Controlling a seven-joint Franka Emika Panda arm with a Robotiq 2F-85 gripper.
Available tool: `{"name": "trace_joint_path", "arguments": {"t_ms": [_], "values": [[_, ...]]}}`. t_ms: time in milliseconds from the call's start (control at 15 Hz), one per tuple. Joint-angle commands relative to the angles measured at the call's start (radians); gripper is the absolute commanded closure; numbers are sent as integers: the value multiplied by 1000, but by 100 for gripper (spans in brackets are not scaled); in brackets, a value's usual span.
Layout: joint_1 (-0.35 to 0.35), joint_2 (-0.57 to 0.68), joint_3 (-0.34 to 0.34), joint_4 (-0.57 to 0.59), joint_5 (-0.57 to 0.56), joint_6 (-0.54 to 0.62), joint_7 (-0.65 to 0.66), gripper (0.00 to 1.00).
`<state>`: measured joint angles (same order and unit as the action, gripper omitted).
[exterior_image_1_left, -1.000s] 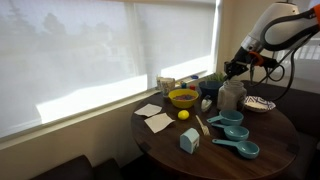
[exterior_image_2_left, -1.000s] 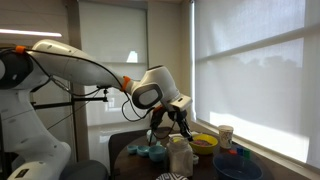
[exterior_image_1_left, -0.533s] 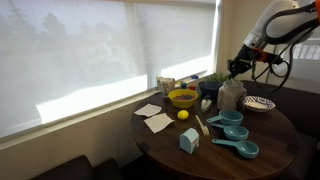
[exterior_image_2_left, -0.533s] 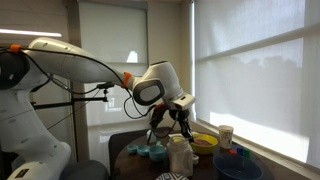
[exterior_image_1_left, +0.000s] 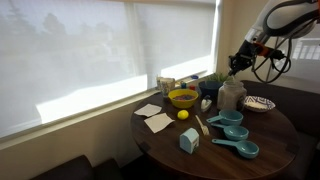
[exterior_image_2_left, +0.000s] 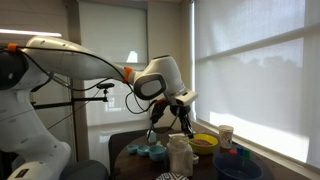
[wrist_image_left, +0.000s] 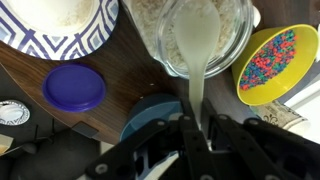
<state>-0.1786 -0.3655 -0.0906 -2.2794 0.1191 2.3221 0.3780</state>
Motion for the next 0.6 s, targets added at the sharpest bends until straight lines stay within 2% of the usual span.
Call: {"name": "trace_joint_path", "arguments": {"t_ms": [0, 533], "values": [[11, 24, 1, 70, 24, -62, -5, 97], [49, -23, 53, 97, -3, -123, -11, 97]]}}
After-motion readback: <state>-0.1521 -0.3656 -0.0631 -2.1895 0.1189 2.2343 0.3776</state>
